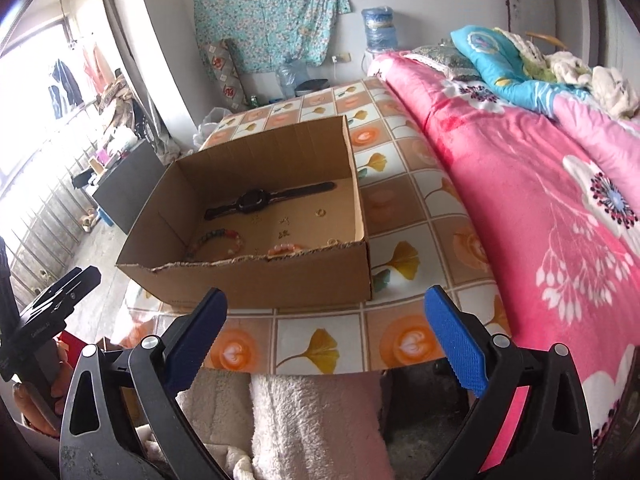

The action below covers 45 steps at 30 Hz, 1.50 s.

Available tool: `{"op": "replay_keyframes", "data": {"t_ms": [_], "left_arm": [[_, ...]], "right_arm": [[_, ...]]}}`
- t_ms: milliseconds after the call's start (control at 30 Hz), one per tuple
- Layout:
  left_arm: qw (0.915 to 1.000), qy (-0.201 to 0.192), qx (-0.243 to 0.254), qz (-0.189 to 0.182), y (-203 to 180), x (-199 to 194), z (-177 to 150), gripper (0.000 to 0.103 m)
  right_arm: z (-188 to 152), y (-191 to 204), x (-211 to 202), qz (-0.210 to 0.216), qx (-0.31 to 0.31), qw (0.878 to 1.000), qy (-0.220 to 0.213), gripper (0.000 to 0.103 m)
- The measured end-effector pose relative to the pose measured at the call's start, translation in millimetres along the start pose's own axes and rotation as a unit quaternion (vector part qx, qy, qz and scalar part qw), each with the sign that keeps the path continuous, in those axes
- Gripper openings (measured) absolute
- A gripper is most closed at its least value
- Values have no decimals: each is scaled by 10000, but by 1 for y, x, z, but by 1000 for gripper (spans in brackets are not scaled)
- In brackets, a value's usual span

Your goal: Organize jewelry

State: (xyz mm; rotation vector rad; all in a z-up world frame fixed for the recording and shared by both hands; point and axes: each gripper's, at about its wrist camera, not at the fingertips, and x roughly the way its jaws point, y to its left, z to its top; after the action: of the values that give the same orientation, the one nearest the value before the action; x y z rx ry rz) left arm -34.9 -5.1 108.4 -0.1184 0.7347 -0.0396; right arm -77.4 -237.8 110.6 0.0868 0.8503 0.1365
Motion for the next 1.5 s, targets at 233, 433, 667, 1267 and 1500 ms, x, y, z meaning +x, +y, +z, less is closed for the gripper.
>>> {"op": "replay_keyframes", "data": {"t_ms": [233,433,667,1267,1500], "left_arm": [[9973,100,477,541,-26,15,-5,98],[9943,484,638,704,-37,32,-3,98],[9921,1100,342,490,-38,51,2,97],[9851,1564,177,691,-38,65,12,97],[9837,1642,208,698,-40,69,9,97]], "right_arm": [[-5,28,19,-329,-339,9987,174,95],[0,45,36,-386,-487,9976,320,95],[7,47,47,-493,-389,9967,506,95],[10,45,59,-594,-361,9952,691,95],[11,46,62,-601,-376,9948,725,95]]}}
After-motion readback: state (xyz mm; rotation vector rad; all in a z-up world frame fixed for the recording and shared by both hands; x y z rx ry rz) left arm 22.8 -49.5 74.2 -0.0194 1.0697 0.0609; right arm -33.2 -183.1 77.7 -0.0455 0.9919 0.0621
